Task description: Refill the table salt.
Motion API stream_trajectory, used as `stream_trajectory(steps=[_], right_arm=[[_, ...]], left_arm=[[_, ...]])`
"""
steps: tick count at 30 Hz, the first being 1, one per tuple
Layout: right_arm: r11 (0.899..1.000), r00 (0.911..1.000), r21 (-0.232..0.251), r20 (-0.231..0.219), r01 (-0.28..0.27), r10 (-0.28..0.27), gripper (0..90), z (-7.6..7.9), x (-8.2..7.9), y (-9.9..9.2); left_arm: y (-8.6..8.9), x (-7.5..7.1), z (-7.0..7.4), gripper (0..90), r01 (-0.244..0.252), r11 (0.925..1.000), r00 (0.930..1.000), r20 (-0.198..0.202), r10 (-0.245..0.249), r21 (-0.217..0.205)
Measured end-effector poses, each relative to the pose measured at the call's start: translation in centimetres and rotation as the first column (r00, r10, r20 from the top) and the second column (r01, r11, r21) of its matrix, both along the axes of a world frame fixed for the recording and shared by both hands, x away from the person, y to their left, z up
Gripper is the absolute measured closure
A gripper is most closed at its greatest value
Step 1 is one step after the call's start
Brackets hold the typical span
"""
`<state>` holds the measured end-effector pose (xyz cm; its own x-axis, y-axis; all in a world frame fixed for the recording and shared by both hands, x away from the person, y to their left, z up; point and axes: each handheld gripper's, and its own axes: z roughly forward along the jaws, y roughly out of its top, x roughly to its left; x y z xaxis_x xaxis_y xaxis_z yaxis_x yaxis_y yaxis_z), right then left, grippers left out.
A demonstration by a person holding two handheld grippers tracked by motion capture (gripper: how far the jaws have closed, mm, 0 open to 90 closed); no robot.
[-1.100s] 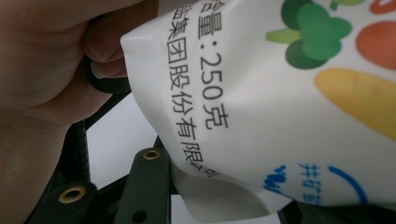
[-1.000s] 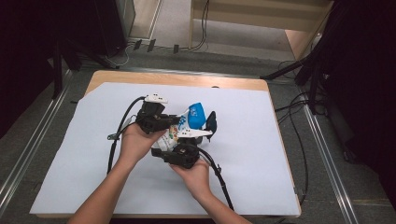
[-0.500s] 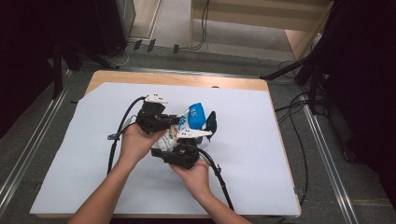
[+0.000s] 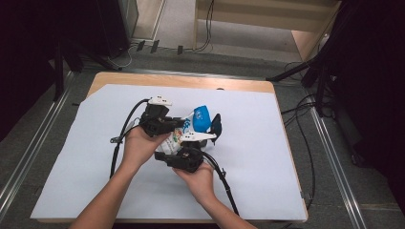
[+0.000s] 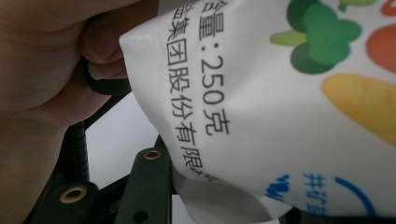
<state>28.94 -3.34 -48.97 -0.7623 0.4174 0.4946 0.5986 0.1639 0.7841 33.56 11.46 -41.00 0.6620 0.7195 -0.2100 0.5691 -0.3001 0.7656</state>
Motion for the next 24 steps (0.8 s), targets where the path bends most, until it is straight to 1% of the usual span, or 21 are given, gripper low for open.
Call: stream_trajectory(steps=[6,9,11,13,17,24], right_arm=[[1.0,1.0,-0.002,0.001,0.003,-0.003,68.6,-0.08,-0.04,0.07],[1.0,0.9997,-0.017,0.022,0.01,-0.009,66.2,-0.03,-0.18,0.16],[0.999,0.9991,-0.029,0.041,0.014,-0.013,62.1,0.0,-0.32,0.26],[0.999,0.9986,-0.037,0.051,0.017,-0.015,61.7,0.03,-0.43,0.33],[0.999,0.9985,-0.026,0.048,0.027,-0.026,65.8,0.09,-0.39,0.22],[1.0,0.9994,-0.005,0.026,0.021,-0.021,67.2,0.08,-0.22,0.1]], left_arm=[[-0.07,-0.06,0.0,87.6,-0.002,1.0,1.0,0.003,0.002,0.002],[-0.06,-0.04,0.0,87.6,-0.007,1.0,1.0,0.001,0.007,-0.001],[-0.06,-0.04,0.0,87.6,-0.01,0.9999,0.9999,0.002,0.01,-0.002],[-0.05,-0.04,0.0,87.6,-0.012,0.9999,0.9999,0.004,0.012,-0.003],[0.03,-0.01,0.04,87.4,-0.013,0.9999,0.9999,0.006,0.013,-0.01],[0.1,0.0,0.02,87.0,-0.014,0.9998,0.9999,0.006,0.014,-0.011]])
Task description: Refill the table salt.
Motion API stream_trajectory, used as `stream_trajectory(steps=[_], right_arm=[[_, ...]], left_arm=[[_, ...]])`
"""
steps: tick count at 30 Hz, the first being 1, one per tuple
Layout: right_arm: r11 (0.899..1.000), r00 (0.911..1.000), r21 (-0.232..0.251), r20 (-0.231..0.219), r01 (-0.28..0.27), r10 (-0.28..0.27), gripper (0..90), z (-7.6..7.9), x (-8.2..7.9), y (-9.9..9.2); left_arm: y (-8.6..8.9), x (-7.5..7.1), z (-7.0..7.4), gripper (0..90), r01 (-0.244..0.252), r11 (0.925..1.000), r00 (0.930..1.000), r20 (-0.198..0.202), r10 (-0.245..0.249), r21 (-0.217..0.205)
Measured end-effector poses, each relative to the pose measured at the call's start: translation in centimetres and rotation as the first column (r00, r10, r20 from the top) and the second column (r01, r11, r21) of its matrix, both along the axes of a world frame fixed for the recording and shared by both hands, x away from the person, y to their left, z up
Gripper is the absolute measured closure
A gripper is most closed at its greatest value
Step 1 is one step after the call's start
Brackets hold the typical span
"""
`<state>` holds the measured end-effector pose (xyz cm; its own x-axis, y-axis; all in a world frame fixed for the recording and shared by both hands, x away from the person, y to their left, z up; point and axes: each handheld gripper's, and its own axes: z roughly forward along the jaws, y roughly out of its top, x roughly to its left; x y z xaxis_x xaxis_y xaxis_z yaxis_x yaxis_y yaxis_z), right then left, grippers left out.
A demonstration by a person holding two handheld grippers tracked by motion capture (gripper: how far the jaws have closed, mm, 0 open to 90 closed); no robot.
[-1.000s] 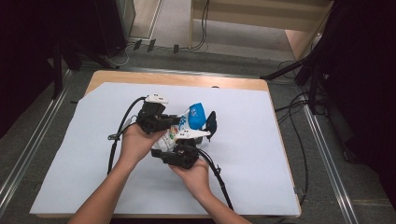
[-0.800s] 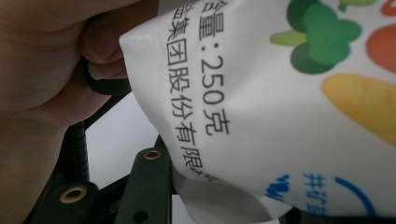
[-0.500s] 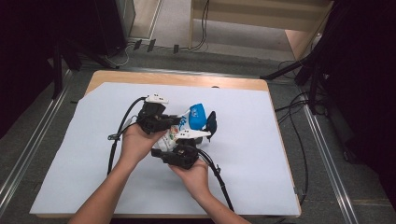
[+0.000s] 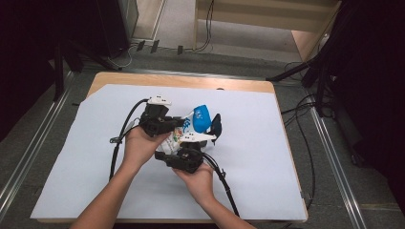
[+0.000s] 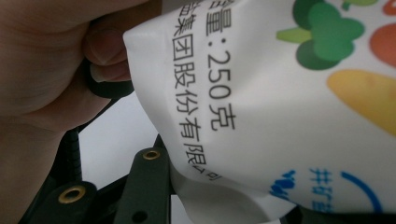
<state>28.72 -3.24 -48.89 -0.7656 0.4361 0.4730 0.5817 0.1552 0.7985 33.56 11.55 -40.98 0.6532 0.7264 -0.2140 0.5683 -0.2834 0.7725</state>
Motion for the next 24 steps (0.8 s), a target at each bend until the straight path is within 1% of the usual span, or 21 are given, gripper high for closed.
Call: stream_trajectory(steps=[4,5,6,8,9,10,11,12,13,16,21,24], right_arm=[[1.0,1.0,0.004,-0.001,-0.006,0.006,66.2,0.02,-0.03,0.05],[1.0,1.0,0.003,0.002,-0.008,0.008,63.6,0.02,-0.05,0.1],[1.0,1.0,0.0,0.006,-0.006,0.006,61.7,0.05,-0.14,0.16],[1.0,0.9996,-0.014,0.029,-0.006,0.007,59.5,0.14,-0.3,0.23],[1.0,0.9991,-0.021,0.041,-0.006,0.007,59.2,0.16,-0.33,0.25],[1.0,0.999,-0.03,0.043,-0.006,0.007,59.7,0.22,-0.38,0.24],[0.999,0.999,-0.033,0.045,-0.003,0.005,62.1,0.23,-0.38,0.23],[0.999,0.9991,-0.035,0.043,0.003,-0.001,64.8,0.24,-0.36,0.18],[0.999,0.9994,-0.032,0.035,0.005,-0.004,65.1,0.24,-0.32,0.13],[1.0,0.9998,-0.013,0.02,0.007,-0.007,66.3,0.2,-0.24,0.07],[1.0,0.9997,0.026,-0.026,0.0,0.001,67.7,0.07,-0.1,-0.06],[0.999,0.9995,0.034,-0.032,0.0,0.001,68.0,0.05,-0.08,-0.09]], left_arm=[[0.07,-0.03,0.07,87.3,-0.005,1.0,1.0,-0.003,0.005,0.001],[0.17,-0.01,0.11,87.5,-0.011,0.9999,0.9999,0.0,0.011,0.008],[0.26,0.02,0.12,87.7,-0.009,0.9999,1.0,-0.002,0.009,0.006],[0.41,0.07,0.15,87.8,-0.018,0.9998,0.9998,-0.004,0.018,0.008],[0.45,0.08,0.15,87.8,-0.02,0.9998,0.9998,-0.006,0.02,0.006],[0.47,0.1,0.13,87.8,-0.019,0.9998,0.9998,-0.009,0.019,0.002],[0.47,0.1,0.13,87.8,-0.018,0.9998,0.9998,-0.01,0.018,0.003],[0.45,0.09,0.14,87.8,-0.018,0.9998,0.9998,-0.009,0.018,0.007],[0.4,0.07,0.15,87.7,-0.021,0.9997,0.9998,-0.007,0.021,0.013],[0.37,0.1,0.12,87.4,-0.019,0.9998,0.9998,-0.011,0.019,0.009],[0.38,0.15,0.06,86.1,-0.012,0.9999,0.9998,-0.014,0.012,-0.001],[0.35,0.15,0.04,85.4,-0.009,1.0,0.9998,-0.017,0.009,-0.003]])
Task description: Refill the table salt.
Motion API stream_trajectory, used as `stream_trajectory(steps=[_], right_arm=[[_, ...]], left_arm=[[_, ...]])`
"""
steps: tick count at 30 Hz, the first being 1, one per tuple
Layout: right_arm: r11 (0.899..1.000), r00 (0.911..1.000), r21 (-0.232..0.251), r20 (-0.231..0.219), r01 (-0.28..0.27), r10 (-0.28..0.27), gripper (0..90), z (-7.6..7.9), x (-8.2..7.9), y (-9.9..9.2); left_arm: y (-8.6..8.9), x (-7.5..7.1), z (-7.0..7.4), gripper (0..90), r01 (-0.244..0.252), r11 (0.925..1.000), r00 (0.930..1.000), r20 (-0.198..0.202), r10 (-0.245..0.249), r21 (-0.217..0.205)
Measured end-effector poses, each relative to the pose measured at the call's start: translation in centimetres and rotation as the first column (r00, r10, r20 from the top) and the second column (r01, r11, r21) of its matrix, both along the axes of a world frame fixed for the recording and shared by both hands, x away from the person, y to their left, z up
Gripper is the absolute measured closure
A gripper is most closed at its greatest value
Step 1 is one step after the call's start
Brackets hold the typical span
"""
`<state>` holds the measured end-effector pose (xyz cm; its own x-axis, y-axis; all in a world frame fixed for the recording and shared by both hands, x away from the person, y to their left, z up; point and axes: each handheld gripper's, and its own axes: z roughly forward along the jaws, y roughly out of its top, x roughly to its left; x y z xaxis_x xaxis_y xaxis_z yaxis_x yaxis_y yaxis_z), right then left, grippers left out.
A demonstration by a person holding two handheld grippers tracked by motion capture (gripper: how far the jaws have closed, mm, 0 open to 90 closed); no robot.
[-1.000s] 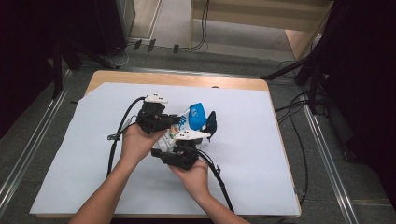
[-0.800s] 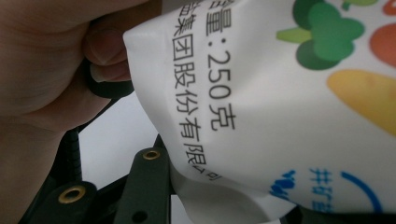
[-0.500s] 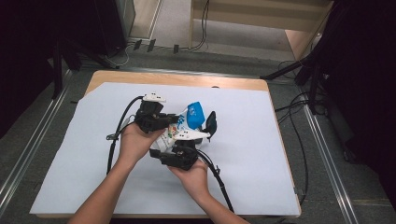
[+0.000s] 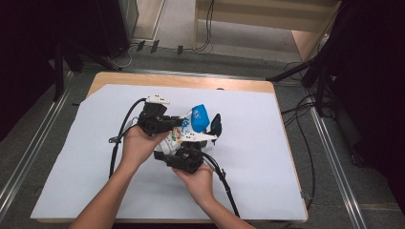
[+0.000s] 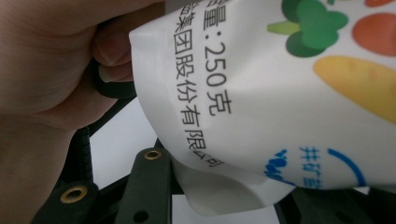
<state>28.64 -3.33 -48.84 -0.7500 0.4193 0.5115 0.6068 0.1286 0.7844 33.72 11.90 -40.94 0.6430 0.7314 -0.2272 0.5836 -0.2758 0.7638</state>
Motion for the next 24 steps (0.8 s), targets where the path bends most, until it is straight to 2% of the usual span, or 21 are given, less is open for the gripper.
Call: stream_trajectory(steps=[11,15,16,19,24], right_arm=[[0.999,0.9996,0.032,-0.024,-0.01,0.011,68.6,-0.12,0.16,-0.15],[0.999,0.9997,0.039,-0.022,-0.011,0.012,68.7,-0.13,0.17,-0.17],[0.999,0.9997,0.038,-0.022,-0.013,0.013,68.7,-0.13,0.17,-0.17],[1.0,0.9998,0.023,-0.012,-0.017,0.018,68.2,-0.1,0.06,-0.03],[1.0,0.9994,-0.018,0.032,-0.013,0.014,66.0,0.0,-0.12,0.16]], left_arm=[[0.01,-0.09,0.21,79.7,0.021,0.9998,0.9998,-0.003,-0.021,0.006],[-0.07,-0.19,0.33,80.6,0.023,0.9997,0.9997,-0.003,-0.023,0.013],[-0.09,-0.24,0.37,83.6,0.019,0.9995,0.9998,0.002,-0.019,0.024],[-0.25,-0.33,0.45,87.1,0.029,0.9987,0.9996,0.005,-0.03,0.042],[-0.47,-0.43,0.66,88.3,0.032,0.9976,0.9994,0.01,-0.032,0.061]])
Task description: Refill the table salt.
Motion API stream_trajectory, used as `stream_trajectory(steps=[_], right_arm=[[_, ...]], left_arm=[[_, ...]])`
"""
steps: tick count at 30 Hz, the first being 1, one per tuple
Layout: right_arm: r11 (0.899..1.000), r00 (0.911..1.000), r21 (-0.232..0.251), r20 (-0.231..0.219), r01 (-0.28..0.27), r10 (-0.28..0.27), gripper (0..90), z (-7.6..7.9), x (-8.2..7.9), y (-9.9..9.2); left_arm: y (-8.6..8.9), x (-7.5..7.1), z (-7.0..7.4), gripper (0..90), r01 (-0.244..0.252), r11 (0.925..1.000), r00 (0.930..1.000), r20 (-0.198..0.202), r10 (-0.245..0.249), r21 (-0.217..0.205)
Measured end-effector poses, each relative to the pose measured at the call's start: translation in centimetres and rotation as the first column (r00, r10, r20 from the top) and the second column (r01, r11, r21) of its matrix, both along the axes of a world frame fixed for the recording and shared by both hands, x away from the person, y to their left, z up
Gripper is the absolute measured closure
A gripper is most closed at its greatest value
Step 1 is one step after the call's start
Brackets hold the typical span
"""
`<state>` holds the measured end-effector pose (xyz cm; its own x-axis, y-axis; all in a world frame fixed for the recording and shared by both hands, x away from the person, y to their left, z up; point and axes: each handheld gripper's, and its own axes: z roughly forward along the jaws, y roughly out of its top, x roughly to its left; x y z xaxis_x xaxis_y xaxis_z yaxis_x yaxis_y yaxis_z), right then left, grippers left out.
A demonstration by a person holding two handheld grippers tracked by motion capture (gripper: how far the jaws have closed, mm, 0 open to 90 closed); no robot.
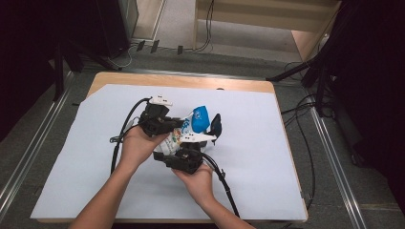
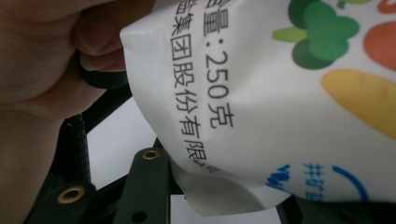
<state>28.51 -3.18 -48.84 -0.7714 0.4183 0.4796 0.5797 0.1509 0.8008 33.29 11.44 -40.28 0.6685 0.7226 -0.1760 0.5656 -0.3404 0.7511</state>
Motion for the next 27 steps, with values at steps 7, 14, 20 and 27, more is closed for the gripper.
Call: stream_trajectory(steps=[7,14,20,27], right_arm=[[0.999,0.9997,-0.036,0.026,0.005,-0.004,62.5,0.07,-0.22,0.02],[1.0,0.9999,-0.024,0.012,0.009,-0.009,66.3,0.13,-0.28,-0.27],[1.0,0.9999,0.004,-0.01,0.003,-0.003,66.9,0.17,-0.12,-0.34],[1.0,0.9999,0.004,-0.012,0.003,-0.003,67.0,0.16,-0.04,-0.26]], left_arm=[[0.09,0.18,0.04,88.9,0.001,1.0,1.0,-0.009,-0.001,-0.001],[-0.01,0.32,0.07,88.7,-0.001,1.0,0.9999,-0.015,0.001,-0.004],[-0.05,0.4,0.15,88.1,-0.006,1.0,0.9999,-0.016,0.006,-0.001],[-0.1,0.38,0.21,87.7,-0.007,1.0,0.9999,-0.01,0.007,0.004]])
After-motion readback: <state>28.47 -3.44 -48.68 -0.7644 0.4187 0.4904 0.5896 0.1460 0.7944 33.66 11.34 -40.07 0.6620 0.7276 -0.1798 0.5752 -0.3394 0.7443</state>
